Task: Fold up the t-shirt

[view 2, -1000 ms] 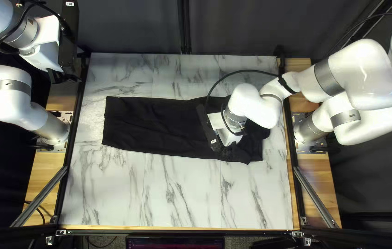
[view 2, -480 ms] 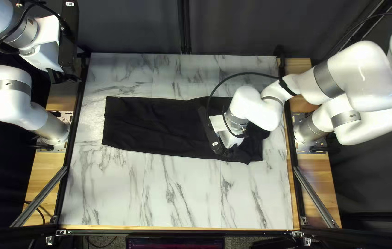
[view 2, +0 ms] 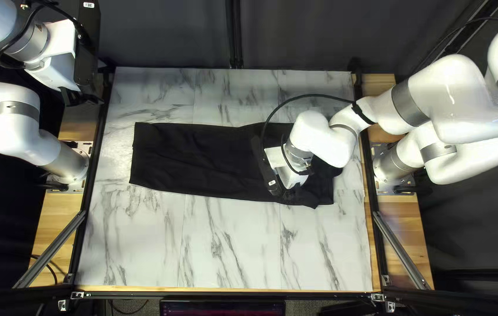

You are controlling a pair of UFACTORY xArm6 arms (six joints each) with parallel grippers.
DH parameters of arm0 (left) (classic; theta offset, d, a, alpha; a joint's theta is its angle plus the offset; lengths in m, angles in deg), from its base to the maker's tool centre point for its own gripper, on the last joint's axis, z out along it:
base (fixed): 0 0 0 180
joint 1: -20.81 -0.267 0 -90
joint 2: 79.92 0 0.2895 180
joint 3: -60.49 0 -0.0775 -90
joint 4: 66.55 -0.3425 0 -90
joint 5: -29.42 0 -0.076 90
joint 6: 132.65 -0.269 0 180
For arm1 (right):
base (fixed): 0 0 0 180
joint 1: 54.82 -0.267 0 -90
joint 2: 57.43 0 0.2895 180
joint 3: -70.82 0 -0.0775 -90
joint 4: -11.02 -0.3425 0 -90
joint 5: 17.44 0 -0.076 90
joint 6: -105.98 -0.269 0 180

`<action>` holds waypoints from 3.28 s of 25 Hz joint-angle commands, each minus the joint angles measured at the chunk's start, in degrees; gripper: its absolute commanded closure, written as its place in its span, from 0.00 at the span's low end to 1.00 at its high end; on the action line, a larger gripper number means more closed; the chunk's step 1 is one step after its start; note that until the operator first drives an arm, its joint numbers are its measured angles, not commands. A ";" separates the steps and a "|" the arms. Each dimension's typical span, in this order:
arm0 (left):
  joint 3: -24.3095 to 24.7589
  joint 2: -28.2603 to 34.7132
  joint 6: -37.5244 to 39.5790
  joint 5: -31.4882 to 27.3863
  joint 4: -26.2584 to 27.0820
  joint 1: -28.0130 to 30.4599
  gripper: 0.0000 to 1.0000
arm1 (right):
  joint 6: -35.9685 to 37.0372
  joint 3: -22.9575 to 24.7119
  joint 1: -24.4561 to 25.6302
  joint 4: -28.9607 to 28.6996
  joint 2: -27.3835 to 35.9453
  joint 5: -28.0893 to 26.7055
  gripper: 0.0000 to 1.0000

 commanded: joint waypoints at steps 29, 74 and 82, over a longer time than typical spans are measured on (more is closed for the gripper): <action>0.00 0.00 0.00 0.00 0.00 0.00 0.00 | -4.41 -3.14 1.67 7.03 -1.30 -0.72 1.00; 0.00 0.00 0.00 0.00 0.00 0.00 0.00 | -1.56 -2.75 8.98 10.13 -0.62 -3.80 1.00; 0.00 0.00 0.00 0.00 0.00 0.00 0.00 | 1.66 -3.48 9.32 7.38 -3.93 -1.50 0.99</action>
